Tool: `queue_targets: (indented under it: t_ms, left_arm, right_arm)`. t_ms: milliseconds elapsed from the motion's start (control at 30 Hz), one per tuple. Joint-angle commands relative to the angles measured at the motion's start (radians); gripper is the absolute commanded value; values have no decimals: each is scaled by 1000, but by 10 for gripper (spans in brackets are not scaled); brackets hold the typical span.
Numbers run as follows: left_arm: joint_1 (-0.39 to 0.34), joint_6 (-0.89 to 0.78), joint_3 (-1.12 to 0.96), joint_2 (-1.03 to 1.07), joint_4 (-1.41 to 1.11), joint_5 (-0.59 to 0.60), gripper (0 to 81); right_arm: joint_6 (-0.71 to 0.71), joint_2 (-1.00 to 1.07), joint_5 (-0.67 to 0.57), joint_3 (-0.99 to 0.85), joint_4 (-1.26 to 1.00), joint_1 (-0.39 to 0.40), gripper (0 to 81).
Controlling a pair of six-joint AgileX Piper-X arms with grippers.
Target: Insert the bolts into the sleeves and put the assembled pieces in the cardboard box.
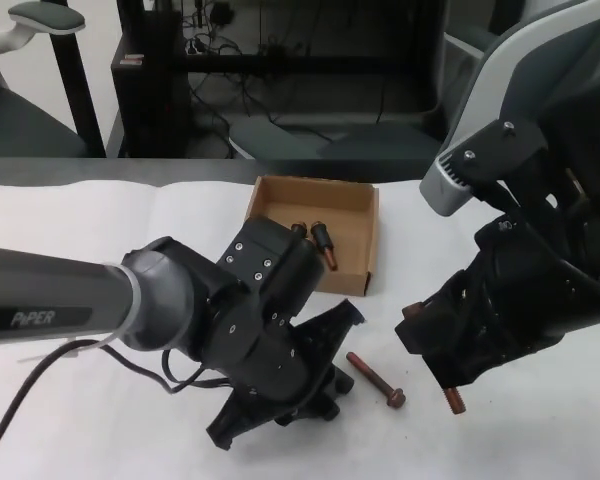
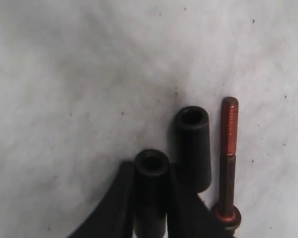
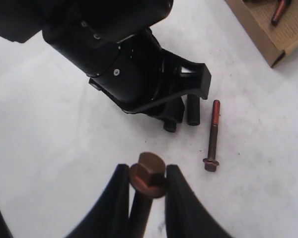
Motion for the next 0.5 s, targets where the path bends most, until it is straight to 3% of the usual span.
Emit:
queue_targets:
  t_ms: [0,200,333,467]
  left_arm:
    - [-2,139,3,-42,38,-61,17]
    - [21,476,27,-186,16,-148,17]
    - [65,702,70,-285,-82,-29,17]
    - [121,792,138,-382,-140,108,17]
  right_arm:
    - [-9,-15,-4,-1,2,-3,6]
    - [-9,-15,-4,-1,-1,-3,6]
    - [2,-15,-4,-1,-34,-3,6]
    - [51,-15,-12,-1,-94,-3,6]
